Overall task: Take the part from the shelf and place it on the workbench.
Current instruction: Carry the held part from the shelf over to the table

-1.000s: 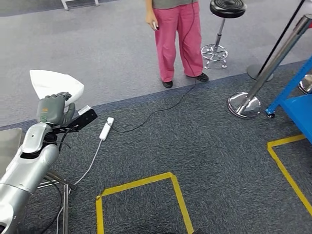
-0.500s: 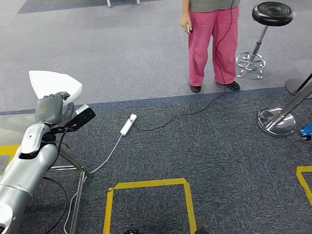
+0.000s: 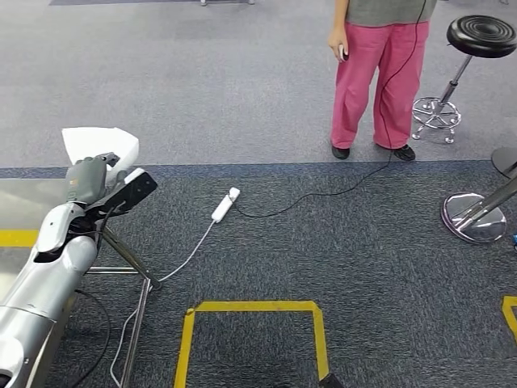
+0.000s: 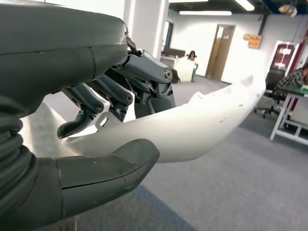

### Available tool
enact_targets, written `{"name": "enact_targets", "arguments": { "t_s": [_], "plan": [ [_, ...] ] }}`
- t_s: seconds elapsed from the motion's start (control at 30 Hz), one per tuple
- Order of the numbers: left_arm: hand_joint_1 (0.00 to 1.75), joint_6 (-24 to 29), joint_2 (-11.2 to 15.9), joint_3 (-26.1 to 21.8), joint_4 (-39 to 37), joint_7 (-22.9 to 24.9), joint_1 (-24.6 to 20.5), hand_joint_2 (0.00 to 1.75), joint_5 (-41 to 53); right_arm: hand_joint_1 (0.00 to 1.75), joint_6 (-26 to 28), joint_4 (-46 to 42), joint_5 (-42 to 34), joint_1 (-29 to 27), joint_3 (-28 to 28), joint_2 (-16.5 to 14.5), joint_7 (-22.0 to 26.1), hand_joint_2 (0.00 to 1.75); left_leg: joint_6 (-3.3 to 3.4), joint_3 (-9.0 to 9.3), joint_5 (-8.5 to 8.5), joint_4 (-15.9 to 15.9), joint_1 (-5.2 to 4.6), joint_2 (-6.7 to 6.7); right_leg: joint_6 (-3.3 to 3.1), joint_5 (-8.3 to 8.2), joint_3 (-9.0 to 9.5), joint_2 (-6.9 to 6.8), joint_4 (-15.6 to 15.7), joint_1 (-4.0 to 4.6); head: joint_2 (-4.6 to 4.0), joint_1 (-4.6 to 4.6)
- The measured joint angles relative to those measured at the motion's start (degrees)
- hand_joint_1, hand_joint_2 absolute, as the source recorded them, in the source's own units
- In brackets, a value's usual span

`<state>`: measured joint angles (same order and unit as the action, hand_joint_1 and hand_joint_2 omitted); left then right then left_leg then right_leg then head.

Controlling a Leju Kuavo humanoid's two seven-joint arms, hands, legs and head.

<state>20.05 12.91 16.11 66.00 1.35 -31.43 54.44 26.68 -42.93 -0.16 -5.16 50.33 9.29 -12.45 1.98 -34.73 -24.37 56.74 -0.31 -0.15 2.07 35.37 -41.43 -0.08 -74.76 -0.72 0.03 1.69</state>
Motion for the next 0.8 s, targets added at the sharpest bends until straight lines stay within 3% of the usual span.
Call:
{"name": "enact_targets", "arguments": {
  "t_s": [0.03,0.07,0.13,0.17,0.2,0.33,0.4,0.47,0.5,0.53,0.57,0.63,0.67,0.7,0.8],
  "plan": [
    [1.75,-0.1,-0.1,0.0,0.0,-0.1,0.2,1.75,-0.2,0.00,-0.1,0.0,0.1,-0.1,-0.2,0.0,0.1,0.00,-0.09,0.16,-0.14,0.0,0.05,-0.19,0.11,-1.30,-0.36,0.00,0.5,-0.04,-0.01,-0.02],
    [1.75,-0.3,-0.2,0.0,0.1,-0.1,0.4,1.75,-0.4,0.00,-0.3,0.1,0.1,-0.2,-0.5,0.0,0.1,0.00,-0.29,0.41,-0.36,0.1,0.14,-0.37,0.22,-3.62,0.49,0.00,3.2,-0.13,-0.01,-0.02],
    [1.75,-0.6,-0.4,0.0,0.4,-0.1,0.5,1.75,-0.7,0.00,-0.5,0.1,0.4,-0.2,-0.8,0.0,0.0,0.00,-0.90,0.79,-1.03,0.6,0.20,-0.64,0.54,-7.93,3.98,0.14,11.1,-0.40,-0.01,-0.11],
    [1.75,-0.8,-0.4,0.0,0.5,0.0,0.5,1.75,-0.9,0.00,-0.5,0.1,0.5,-0.2,-0.9,-0.1,-0.1,0.00,-1.22,0.76,-1.33,1.0,0.16,-0.78,0.46,-8.84,5.38,0.30,13.8,-0.49,0.00,-0.15],
    [1.75,-0.9,-0.4,-0.1,0.6,0.0,0.5,1.75,-1.1,0.00,-0.6,0.1,0.7,-0.3,-1.0,-0.1,-0.2,0.00,-1.47,0.64,-1.51,1.3,0.08,-0.90,0.28,-8.92,6.13,0.44,15.1,-0.48,0.00,-0.18],
    [1.75,-1.3,-0.6,-0.4,1.1,-0.1,0.8,1.75,-2.8,0.00,-0.6,-0.3,1.3,-0.9,-1.5,-0.1,-0.5,0.00,-2.07,0.18,-2.58,2.6,0.18,-0.87,-1.02,-8.38,6.62,0.51,15.4,-0.47,0.01,-0.05],
    [1.75,-1.7,-0.7,-0.5,1.5,-0.2,0.9,1.75,-3.6,0.00,-0.6,-0.6,1.5,-1.0,-1.9,-0.1,-0.9,0.00,-2.51,-2.04,-5.35,7.6,0.27,-0.56,-1.48,-8.28,6.85,0.44,15.4,-0.49,0.00,0.09],
    [1.75,-2.2,-0.8,-0.5,1.7,-0.3,1.1,1.75,-4.1,0.00,-0.6,-0.9,1.8,-1.0,-2.1,-0.1,-1.4,0.00,-2.70,-5.95,-8.43,15.4,0.31,-0.41,-1.75,-8.11,6.98,0.39,15.4,-0.34,-0.01,0.15],
    [1.75,-2.4,-0.8,-0.5,1.7,-0.3,1.3,1.75,-4.2,0.00,-0.6,-1.1,1.9,-1.1,-2.1,-0.1,-1.7,0.00,-2.62,-7.32,-8.88,17.8,0.31,-0.38,-1.85,-8.02,7.07,0.37,15.4,-0.24,-0.01,0.16],
    [1.75,-2.5,-0.9,-0.5,1.7,-0.3,1.5,1.75,-4.4,0.00,-0.6,-1.1,2.0,-1.2,-2.2,-0.1,-1.9,0.00,-2.42,-7.71,-8.17,18.2,0.29,-0.38,-1.93,-7.93,7.19,0.37,15.4,-0.13,-0.01,0.15],
    [1.75,-2.6,-0.9,-0.5,1.8,-0.3,1.7,1.75,-4.5,0.00,-0.6,-1.2,2.1,-1.2,-2.2,-0.1,-2.0,0.00,-2.10,-7.01,-6.43,16.2,0.23,-0.38,-1.98,-7.83,7.38,0.37,15.4,-0.02,-0.01,0.14],
    [1.75,-2.8,-0.9,-0.5,2.2,-0.1,1.7,1.75,-4.6,0.00,-0.6,-1.4,2.2,-1.3,-2.3,-0.1,-2.0,0.00,-1.20,-3.54,-2.12,8.6,-0.15,-0.24,-1.97,-7.58,7.81,0.38,15.5,0.12,0.00,0.09],
    [1.75,-2.9,-0.9,-0.5,2.4,0.0,1.5,1.75,-4.7,0.00,-0.7,-1.5,2.2,-1.2,-2.4,-0.1,-2.0,0.00,-0.75,-2.03,-0.83,5.3,-0.42,-0.13,-1.86,-7.50,7.88,0.39,15.5,0.17,0.01,0.11],
    [1.75,-3.0,-1.0,-0.5,2.7,0.2,1.4,1.75,-4.7,0.00,-0.7,-1.6,2.2,-1.2,-2.5,-0.1,-2.0,0.00,-0.41,-1.08,-0.33,3.2,-0.68,-0.03,-1.71,-7.48,7.83,0.35,15.6,0.19,0.01,0.11],
    [1.75,-3.4,-1.1,-0.5,3.1,0.8,1.2,1.75,-4.7,0.00,-0.7,-1.8,2.3,-1.3,-2.5,-0.1,-2.1,0.00,-0.07,-0.57,-0.51,1.5,-0.85,-0.04,-1.10,-7.43,7.49,0.05,15.7,0.18,0.00,0.11]
  ]
}}
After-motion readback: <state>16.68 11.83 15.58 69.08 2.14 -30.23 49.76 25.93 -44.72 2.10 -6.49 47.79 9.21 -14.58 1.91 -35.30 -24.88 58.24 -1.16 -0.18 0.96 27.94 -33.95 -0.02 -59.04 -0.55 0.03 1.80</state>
